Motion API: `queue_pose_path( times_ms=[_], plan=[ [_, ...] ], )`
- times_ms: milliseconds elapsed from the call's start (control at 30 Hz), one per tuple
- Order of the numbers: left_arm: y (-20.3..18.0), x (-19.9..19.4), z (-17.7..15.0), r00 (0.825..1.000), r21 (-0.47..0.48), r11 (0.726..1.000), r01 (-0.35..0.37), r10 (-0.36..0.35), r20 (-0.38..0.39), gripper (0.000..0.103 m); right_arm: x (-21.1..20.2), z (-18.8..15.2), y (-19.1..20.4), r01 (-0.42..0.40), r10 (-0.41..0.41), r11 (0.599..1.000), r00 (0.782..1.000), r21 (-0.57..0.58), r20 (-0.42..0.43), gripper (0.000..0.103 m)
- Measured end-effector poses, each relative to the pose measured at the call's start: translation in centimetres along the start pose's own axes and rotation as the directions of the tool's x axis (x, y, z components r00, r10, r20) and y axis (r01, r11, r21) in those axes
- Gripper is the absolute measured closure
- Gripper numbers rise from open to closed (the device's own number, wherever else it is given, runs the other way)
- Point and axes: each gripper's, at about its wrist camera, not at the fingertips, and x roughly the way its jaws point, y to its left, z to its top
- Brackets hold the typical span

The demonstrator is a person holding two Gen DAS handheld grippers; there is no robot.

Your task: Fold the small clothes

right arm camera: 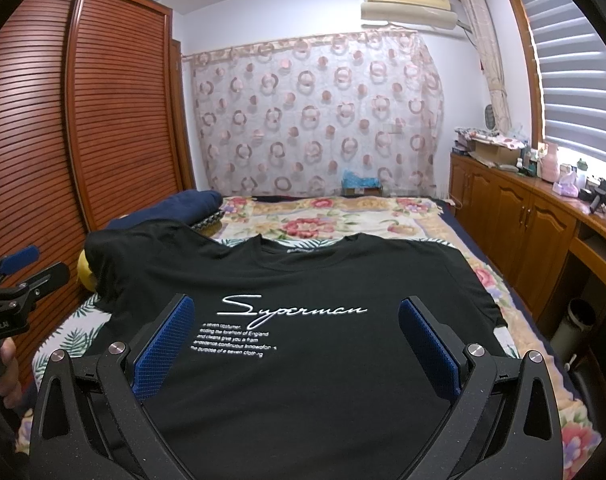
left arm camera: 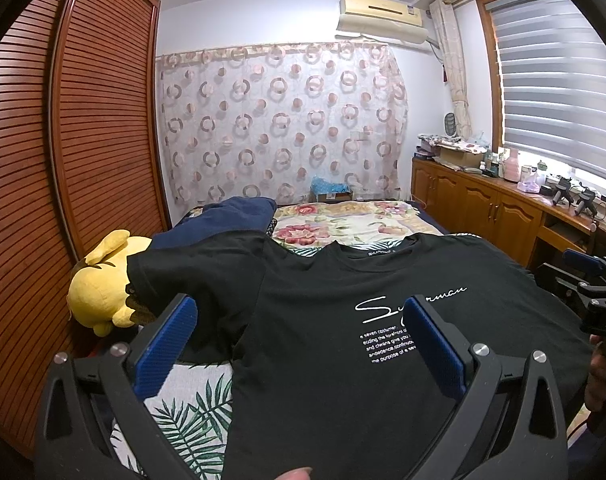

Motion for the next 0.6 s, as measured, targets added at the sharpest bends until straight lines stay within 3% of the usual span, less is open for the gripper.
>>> queue_pose_path(
  times_ms=[600],
  plan=[
    [-0.21, -0.31, 0.32, 1.0, 0.003, 1.0, -0.001, 0.001, 0.0, 0.0, -0.09, 0.03, 0.07, -0.001, 0.001, 1.0, 1.0, -0.001, 0.0, 0.0]
  ],
)
